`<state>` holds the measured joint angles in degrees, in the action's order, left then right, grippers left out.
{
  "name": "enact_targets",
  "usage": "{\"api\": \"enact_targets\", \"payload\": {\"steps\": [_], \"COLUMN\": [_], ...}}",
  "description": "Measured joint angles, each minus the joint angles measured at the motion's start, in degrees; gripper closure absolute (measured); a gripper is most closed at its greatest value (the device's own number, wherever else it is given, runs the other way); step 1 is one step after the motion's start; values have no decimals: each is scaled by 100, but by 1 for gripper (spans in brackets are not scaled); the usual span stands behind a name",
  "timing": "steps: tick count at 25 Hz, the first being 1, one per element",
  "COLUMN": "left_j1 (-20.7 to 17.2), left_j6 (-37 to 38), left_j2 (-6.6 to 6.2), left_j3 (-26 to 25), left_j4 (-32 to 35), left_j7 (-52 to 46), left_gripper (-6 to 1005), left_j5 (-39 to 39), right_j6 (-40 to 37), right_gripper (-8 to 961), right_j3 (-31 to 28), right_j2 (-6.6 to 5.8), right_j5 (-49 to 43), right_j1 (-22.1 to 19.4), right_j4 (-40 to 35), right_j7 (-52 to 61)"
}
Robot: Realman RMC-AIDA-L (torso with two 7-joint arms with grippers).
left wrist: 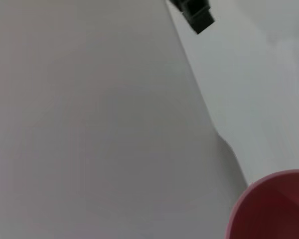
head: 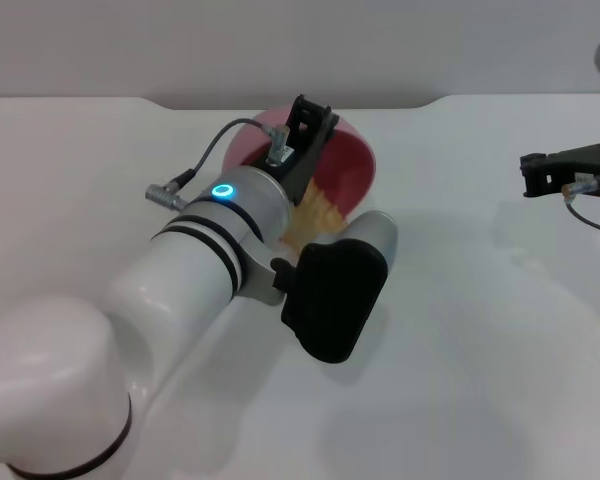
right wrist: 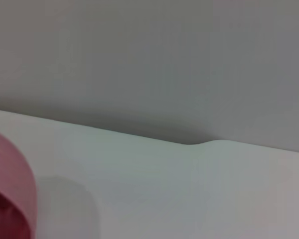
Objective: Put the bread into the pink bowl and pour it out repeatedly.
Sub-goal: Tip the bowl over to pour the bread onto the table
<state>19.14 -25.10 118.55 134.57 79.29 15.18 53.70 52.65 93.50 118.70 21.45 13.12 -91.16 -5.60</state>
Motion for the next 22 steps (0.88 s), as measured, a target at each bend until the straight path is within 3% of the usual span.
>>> {"api": "enact_targets", "payload": {"steps": [8,22], "left_j1": [70,82], "left_j6": [-218,-572], "left_j2": [1,-16], "left_j3": [42,258], "left_j4": [3,5], "left_j7": [-587,-896], "left_gripper": [957,956], "left_j5": [798,1460], "right_j6": [85,104], "right_gripper": [954,944], "right_j3": [0,22], "right_j2": [4,-3], "right_j5": [0,0], "right_j1": [18,71], "right_j4": [2,-3], "right_j7": [-27,-53]}}
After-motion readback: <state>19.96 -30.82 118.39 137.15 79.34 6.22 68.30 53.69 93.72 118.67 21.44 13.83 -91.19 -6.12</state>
